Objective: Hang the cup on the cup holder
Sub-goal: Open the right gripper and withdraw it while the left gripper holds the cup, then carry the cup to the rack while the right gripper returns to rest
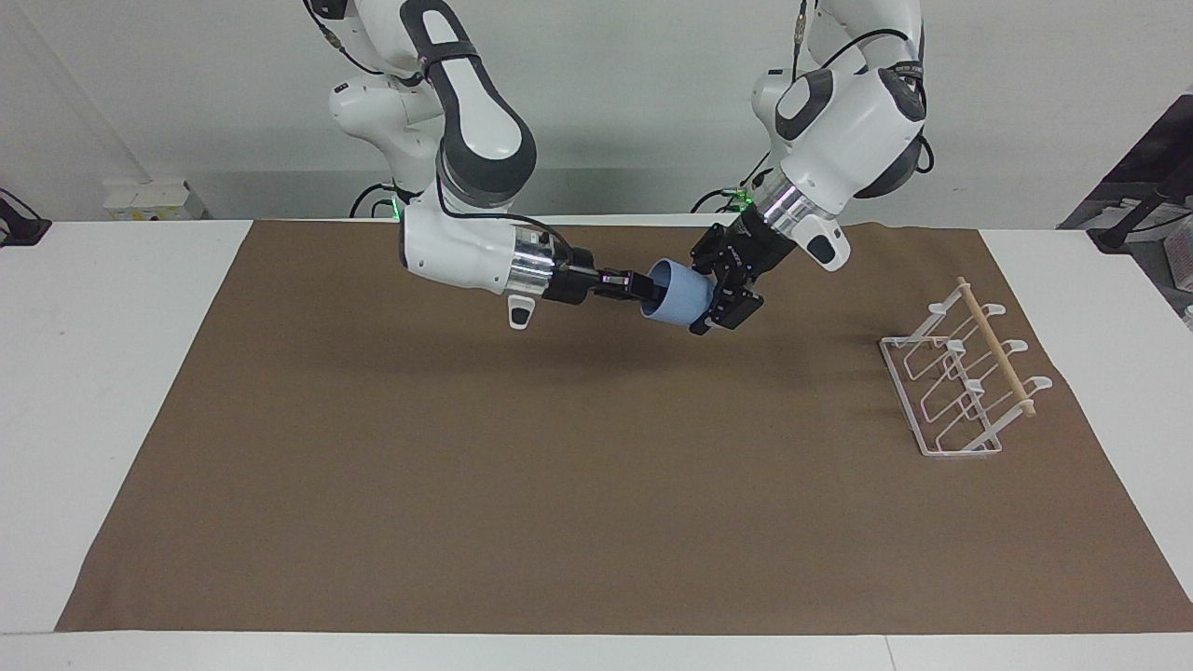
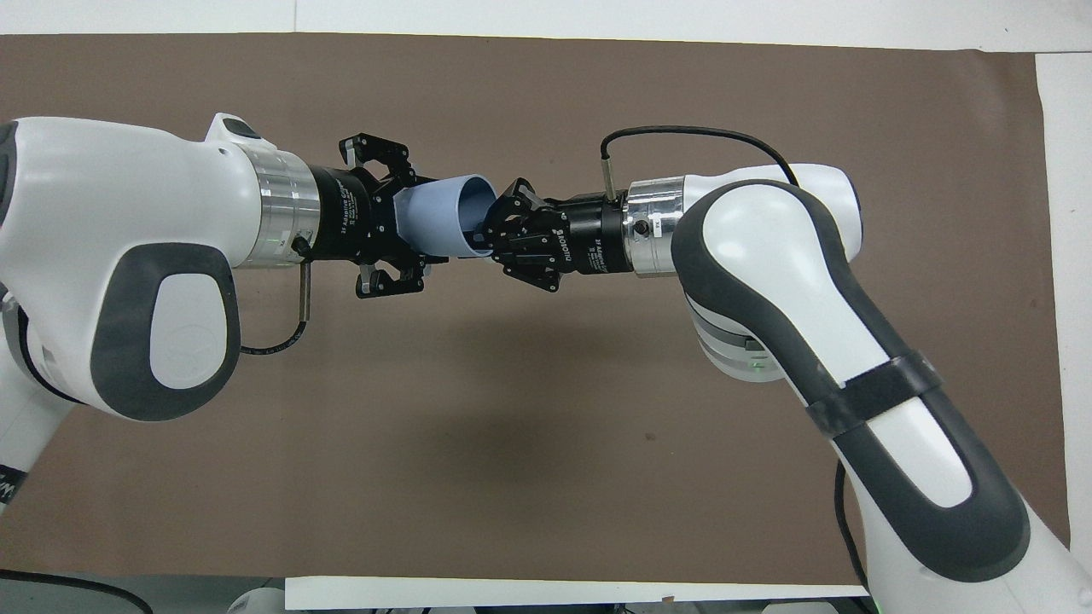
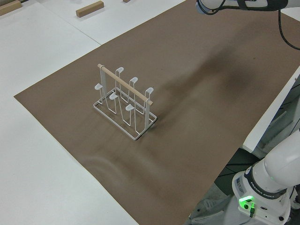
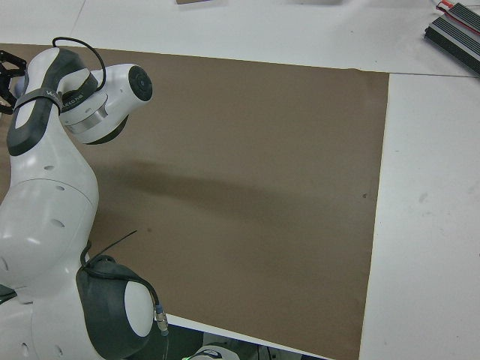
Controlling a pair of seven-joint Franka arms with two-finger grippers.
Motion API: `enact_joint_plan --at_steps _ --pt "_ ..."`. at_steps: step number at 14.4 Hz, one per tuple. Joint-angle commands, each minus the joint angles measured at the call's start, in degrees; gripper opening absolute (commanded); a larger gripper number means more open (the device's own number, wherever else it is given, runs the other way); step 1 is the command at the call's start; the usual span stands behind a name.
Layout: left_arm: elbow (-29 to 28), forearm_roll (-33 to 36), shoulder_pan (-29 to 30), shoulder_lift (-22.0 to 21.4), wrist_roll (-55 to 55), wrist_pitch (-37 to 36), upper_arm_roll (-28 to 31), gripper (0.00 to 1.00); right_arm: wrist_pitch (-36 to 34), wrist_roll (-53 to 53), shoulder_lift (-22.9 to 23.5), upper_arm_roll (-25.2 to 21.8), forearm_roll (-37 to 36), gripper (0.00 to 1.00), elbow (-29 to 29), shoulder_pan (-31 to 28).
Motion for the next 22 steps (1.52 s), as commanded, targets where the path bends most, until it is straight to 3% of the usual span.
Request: enact_joint_plan --at_steps 1,2,3,4,7,10,14,18,22 --pt "0.4 -0.5 -0.4 0.1 -0.5 0.1 0.8 0.4 0.8 -0.1 -0.7 0.0 1.1 0.01 -0.3 0.2" --pt "0.6 -0.4 0.0 0.0 -0.7 -0.8 1.0 0.4 0.8 -0.1 -0.7 0.0 1.1 0.24 -0.3 0.2" --pt "0.8 -0.1 0.4 0.0 -0.5 -2.5 1.0 0.4 0.9 0.0 -0.7 0.0 1.1 0.91 -0.3 0.2" --pt "1.0 0.9 0.9 -0.1 -0.5 -3.9 1.0 0.4 1.6 0.0 -0.7 0.1 1.0 0.99 -0.2 0.0" --pt "1.1 4.9 2.6 -0.1 -0.9 -6.2 1.2 0.4 1.2 0.3 -2.9 -0.5 -0.5 0.99 0.1 -1.9" --pt "1.0 14.5 4.6 -0.1 -1.2 -8.5 1.4 0.4 1.3 -0.4 -6.0 -0.6 -14.7 0.99 0.1 -5.3" --pt "1.0 35.9 8.6 -0.3 -1.2 -13.4 1.3 0.4 0.4 -0.5 -8.0 -0.5 -43.4 0.99 0.0 -9.7" --pt "0.6 58.5 10.2 -0.4 -1.3 -14.9 1.4 0.4 -6.6 -1.1 -8.3 -0.6 -59.9 0.99 0.9 -17.4" --pt "-0.5 79.4 11.6 1.4 -1.9 -15.1 1.3 0.4 -17.2 -1.8 -7.9 -0.6 -76.1 0.99 7.8 -20.4"
